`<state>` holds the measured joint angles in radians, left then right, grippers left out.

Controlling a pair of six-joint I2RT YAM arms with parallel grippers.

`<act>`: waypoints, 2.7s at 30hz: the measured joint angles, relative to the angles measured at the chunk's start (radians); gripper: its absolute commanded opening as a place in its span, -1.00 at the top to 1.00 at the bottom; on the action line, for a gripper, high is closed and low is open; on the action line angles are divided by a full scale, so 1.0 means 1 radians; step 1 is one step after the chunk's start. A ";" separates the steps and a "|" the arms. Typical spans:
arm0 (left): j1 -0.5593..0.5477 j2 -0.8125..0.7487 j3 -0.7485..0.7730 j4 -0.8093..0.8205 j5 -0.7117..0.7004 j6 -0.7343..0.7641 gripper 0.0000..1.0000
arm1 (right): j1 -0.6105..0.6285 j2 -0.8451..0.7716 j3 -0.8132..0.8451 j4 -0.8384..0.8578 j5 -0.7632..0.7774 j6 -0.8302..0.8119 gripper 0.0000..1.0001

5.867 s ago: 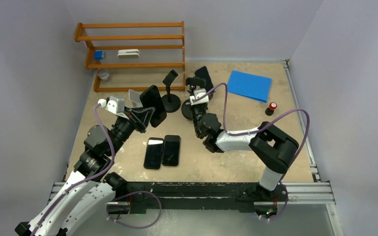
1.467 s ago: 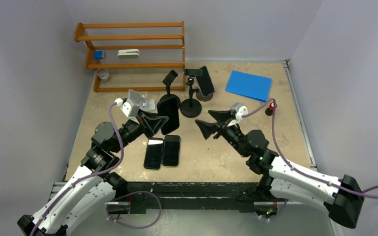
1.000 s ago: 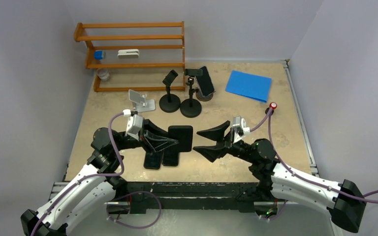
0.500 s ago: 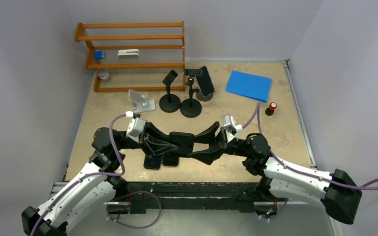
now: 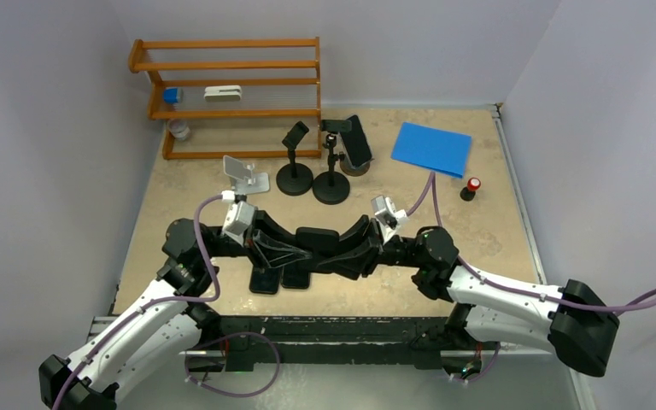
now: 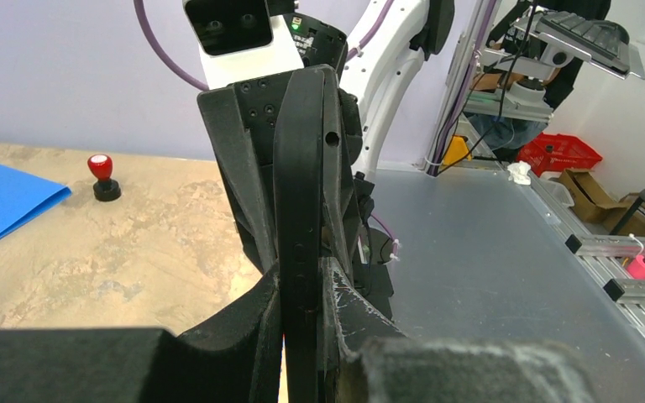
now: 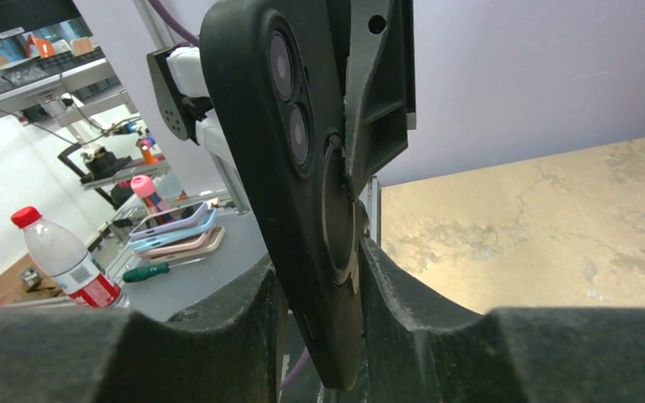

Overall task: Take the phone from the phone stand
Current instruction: Place the phone at the center of the board.

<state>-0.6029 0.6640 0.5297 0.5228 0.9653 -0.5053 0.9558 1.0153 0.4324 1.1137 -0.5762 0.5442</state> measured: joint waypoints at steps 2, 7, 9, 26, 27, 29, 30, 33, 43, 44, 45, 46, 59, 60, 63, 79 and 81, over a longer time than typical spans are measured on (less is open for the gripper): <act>0.000 0.000 0.000 0.001 0.000 0.000 1.00 | 0.002 0.008 0.009 0.001 -0.006 0.005 0.45; 0.000 0.001 0.000 0.006 -0.008 -0.007 1.00 | 0.004 0.013 0.014 0.002 -0.004 -0.005 0.72; 0.000 0.004 0.000 0.004 -0.014 -0.010 1.00 | 0.002 0.013 0.014 -0.004 0.008 -0.020 0.95; -0.002 -0.026 0.016 -0.094 -0.224 0.030 -0.55 | 0.007 -0.136 -0.010 -0.252 0.177 -0.031 1.00; -0.002 -0.033 0.017 -0.106 -0.256 0.033 -0.56 | 0.007 -0.150 -0.014 -0.273 0.203 -0.029 1.00; -0.002 -0.048 0.020 -0.134 -0.325 0.040 -0.56 | 0.007 -0.160 -0.015 -0.325 0.261 -0.026 1.00; -0.002 -0.056 0.022 -0.154 -0.362 0.046 -0.56 | 0.007 -0.156 -0.014 -0.357 0.298 -0.021 1.00; -0.002 -0.077 0.037 -0.216 -0.488 0.062 -0.56 | -0.006 -0.094 -0.007 -0.457 0.379 0.001 1.00; -0.002 -0.105 0.067 -0.311 -0.678 0.090 -0.52 | -0.080 0.203 -0.019 -0.566 0.392 0.155 1.00; -0.002 -0.102 0.070 -0.318 -0.683 0.090 -0.52 | -0.080 0.220 -0.019 -0.560 0.388 0.166 1.00; -0.002 -0.100 0.073 -0.326 -0.689 0.093 -0.52 | -0.080 0.242 -0.020 -0.547 0.378 0.182 1.00; -0.002 -0.098 0.074 -0.330 -0.693 0.096 -0.51 | -0.081 0.264 -0.020 -0.535 0.372 0.197 1.00; -0.002 -0.098 0.082 -0.358 -0.724 0.098 -0.50 | -0.201 0.492 -0.069 -0.328 0.242 0.373 1.00; -0.002 -0.099 0.082 -0.358 -0.724 0.099 -0.50 | -0.201 0.500 -0.069 -0.319 0.235 0.379 1.00; -0.002 -0.100 0.082 -0.360 -0.724 0.101 -0.49 | -0.205 0.536 -0.069 -0.275 0.207 0.406 1.00; -0.002 -0.099 0.082 -0.366 -0.728 0.101 -0.47 | -0.233 0.628 -0.127 -0.109 0.155 0.591 1.00; -0.002 -0.099 0.084 -0.371 -0.729 0.101 -0.47 | -0.233 0.632 -0.134 -0.094 0.155 0.613 1.00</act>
<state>-0.6044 0.5652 0.6140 0.1516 0.2363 -0.4042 0.7231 1.6474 0.2981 1.0195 -0.4213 1.1572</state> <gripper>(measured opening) 0.739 0.129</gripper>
